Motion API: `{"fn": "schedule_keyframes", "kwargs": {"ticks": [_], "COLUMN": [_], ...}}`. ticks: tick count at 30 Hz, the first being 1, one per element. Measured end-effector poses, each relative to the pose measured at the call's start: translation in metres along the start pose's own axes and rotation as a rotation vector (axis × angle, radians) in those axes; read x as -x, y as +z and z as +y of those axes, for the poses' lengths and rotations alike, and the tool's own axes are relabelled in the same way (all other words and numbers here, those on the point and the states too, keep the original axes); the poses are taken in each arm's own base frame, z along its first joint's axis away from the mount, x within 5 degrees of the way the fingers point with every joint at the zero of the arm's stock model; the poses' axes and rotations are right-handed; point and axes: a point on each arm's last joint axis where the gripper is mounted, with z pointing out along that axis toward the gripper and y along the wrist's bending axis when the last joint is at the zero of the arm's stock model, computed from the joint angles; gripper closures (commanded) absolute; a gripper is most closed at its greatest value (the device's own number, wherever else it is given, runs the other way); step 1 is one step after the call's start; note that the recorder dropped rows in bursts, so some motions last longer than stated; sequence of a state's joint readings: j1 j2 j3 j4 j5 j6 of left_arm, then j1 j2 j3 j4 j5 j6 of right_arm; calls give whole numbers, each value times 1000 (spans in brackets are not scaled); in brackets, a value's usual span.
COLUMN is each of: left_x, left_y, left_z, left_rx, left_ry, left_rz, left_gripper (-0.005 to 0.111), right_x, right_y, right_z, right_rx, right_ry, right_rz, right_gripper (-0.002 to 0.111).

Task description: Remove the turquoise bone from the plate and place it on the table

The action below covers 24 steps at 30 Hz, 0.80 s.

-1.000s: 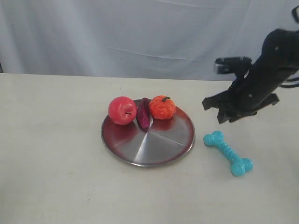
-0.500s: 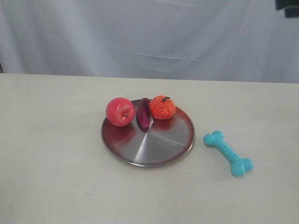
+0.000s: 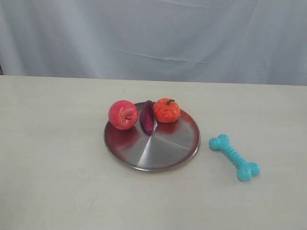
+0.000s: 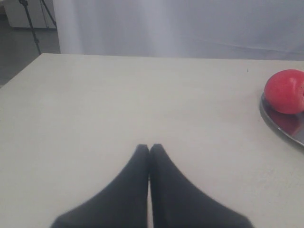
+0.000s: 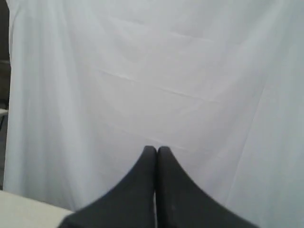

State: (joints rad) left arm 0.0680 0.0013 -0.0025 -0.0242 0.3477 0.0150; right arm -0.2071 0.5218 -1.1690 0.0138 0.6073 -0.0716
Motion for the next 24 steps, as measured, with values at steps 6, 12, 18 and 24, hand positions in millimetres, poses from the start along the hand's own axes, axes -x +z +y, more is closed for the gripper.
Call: {"fn": "schedule_keyframes", "kwargs": {"ticks": [6,12,18,24], "left_x": [0,0,0,0], "left_y": [0,0,0,0], "left_z": [0,0,0,0], "left_rx": [0,0,0,0], "left_ry": [0,0,0,0], "left_rz": [0,0,0,0], "left_gripper": [107,107,107,107], "right_x": [-37,-84,-98,-100], "right_y": [-71,-92,-84,-84], "right_z": [3,7,11,12], "right_rx": [-13,5,53,57], "right_ry": [15,61,137,140], "right_rz": [-225,-288,-157,-138], "right_gripper": [109,109,109,109]}}
